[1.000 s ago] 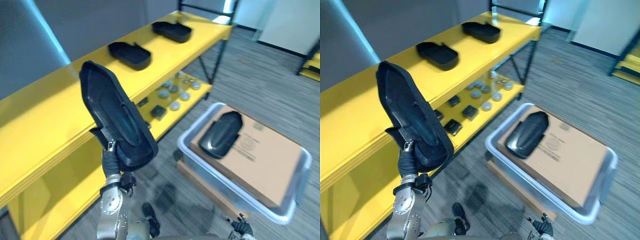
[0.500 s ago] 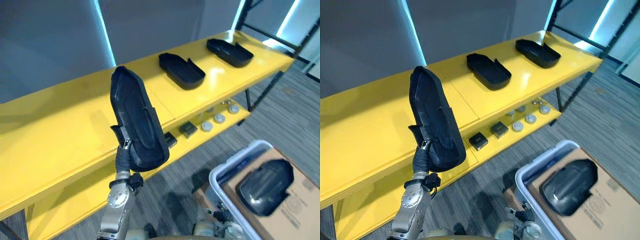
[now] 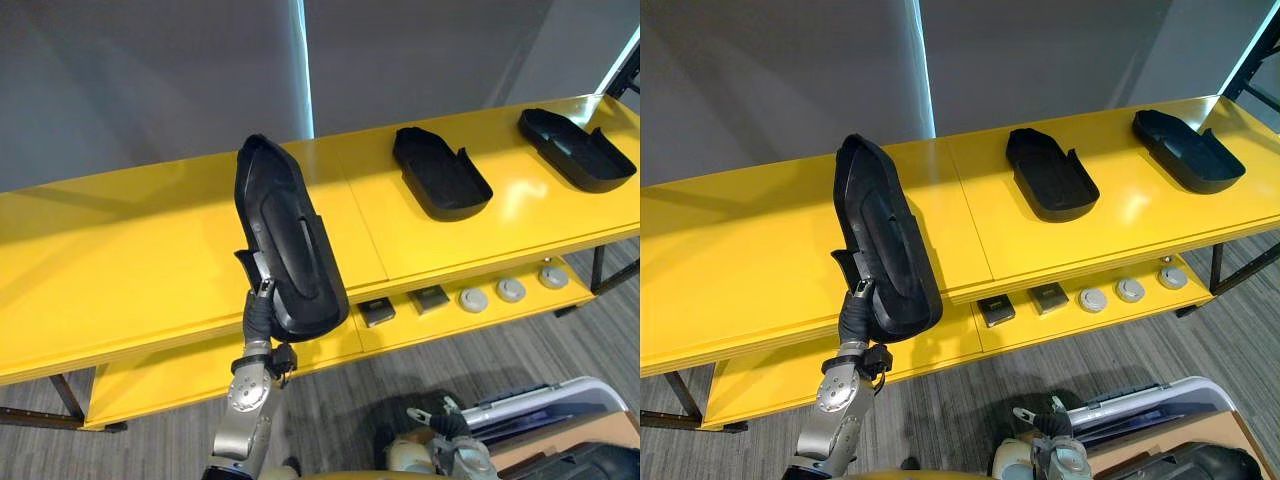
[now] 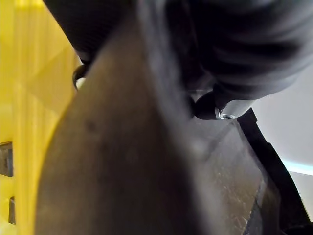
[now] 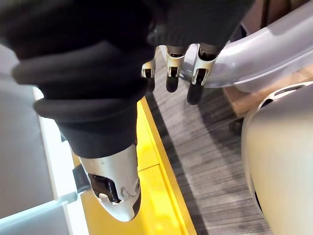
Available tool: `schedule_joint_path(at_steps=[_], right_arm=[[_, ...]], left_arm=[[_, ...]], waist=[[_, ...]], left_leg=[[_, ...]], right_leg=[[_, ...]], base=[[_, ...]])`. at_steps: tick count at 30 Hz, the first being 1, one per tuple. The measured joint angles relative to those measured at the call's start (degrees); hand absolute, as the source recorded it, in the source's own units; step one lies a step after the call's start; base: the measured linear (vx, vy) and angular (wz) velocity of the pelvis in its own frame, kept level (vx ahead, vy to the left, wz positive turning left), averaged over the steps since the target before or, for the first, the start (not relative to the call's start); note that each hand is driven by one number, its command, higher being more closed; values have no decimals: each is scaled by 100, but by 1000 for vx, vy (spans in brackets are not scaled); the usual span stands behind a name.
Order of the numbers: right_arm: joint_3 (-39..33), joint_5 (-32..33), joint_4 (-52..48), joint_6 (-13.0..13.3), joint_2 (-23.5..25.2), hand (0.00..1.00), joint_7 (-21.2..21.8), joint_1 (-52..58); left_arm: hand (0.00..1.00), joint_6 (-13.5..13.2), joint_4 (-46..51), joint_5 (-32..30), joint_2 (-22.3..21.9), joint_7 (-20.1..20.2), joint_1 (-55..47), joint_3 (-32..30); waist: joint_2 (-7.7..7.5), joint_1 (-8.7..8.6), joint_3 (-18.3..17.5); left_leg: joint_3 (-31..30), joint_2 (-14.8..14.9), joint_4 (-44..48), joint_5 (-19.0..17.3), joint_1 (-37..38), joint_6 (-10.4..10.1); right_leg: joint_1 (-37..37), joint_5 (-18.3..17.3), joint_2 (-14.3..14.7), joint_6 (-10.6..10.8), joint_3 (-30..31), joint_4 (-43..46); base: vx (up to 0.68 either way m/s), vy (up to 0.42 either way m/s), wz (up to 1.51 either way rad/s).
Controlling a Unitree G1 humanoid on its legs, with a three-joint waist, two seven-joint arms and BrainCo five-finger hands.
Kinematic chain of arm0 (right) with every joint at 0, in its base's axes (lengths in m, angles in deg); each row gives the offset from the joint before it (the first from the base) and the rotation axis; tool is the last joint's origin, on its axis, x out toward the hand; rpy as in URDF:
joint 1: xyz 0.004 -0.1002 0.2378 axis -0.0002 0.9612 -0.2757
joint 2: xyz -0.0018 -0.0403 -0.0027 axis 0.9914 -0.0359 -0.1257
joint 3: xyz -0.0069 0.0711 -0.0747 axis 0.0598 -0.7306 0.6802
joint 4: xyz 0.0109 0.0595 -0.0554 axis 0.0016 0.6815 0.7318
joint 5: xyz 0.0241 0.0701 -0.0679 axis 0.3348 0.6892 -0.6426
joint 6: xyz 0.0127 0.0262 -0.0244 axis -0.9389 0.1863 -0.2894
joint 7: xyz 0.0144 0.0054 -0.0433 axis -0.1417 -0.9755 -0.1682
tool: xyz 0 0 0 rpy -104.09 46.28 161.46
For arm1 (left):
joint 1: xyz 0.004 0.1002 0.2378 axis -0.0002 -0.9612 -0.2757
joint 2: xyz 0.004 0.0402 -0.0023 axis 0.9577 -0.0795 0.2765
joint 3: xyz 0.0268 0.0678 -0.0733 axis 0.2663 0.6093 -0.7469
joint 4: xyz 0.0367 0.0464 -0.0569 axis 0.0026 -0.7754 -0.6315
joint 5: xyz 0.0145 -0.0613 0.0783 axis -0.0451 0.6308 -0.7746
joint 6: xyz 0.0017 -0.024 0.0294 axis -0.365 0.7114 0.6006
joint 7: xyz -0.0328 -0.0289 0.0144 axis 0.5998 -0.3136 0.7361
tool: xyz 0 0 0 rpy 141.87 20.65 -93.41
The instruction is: Walk over and take plastic housings, then place them on the shelf
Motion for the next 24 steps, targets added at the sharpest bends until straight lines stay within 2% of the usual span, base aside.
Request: schedule_joint_path(at_steps=[4, 8, 13, 16, 17, 22, 23, 24], right_arm=[[175, -65, -3, -16, 9, 0, -22, -4], [313, -229, -26, -28, 8, 0, -10, -4], [422, -302, -88, -28, 5, 0, 15, 42], [469, -312, -159, -29, 4, 0, 82, 64], [523, -339, -262, -29, 2, 0, 94, 104], [591, -405, -301, -23, 3, 0, 98, 85], [602, -405, -301, -22, 9, 0, 100, 85], [623, -405, -301, -21, 7, 0, 100, 77]], left_arm=[[100, 108, -99, -450, 36, -72, 131, -239], [100, 350, -700, -856, 94, -433, 825, -661], [100, 585, -1466, -1361, 138, -932, 1773, -1102], [100, 698, -1923, -1470, 148, -1154, 2209, -1325], [100, 797, -2104, -1573, 170, -1252, 2389, -1387], [100, 987, -2690, -1739, 377, -1398, 2999, -1559], [0, 1018, -2856, -1782, 441, -1418, 3162, -1645], [0, 1024, -2928, -1789, 488, -1431, 3227, -1686]], waist=[[-41, 11, -27], [-72, -3, -50], [-151, -58, -87], [-156, -177, -89], [-157, -168, -89], [-171, -186, -85], [-176, -189, -81], [-175, -195, -80]], left_leg=[[57, -104, -194, 163, 46, 44], [125, -141, -263, 186, 93, 32], [161, -115, -537, 258, 209, -74], [162, -107, -620, 286, 213, -86], [209, -95, -624, 289, 212, -91], [234, -52, -742, 363, 276, -101], [235, -46, -748, 373, 276, -86], [241, -46, -750, 374, 271, -85]], right_leg=[[195, 422, -7, 15, 14, -635], [356, 677, 15, 16, 84, -1037], [346, 650, 77, 41, 132, -1061], [316, 640, 88, 34, 139, -1064], [287, 645, 104, 40, 155, -1063], [215, 671, 168, 4, 184, -1041], [206, 667, 178, 0, 185, -1041], [196, 666, 179, -1, 187, -1041]], base=[[-68, 35, -1], [-79, -4, -12], [-75, -33, -8], [-10, -13, -2], [6, -13, -13], [54, -13, -7], [75, -9, -3], [54, -2, -6]])
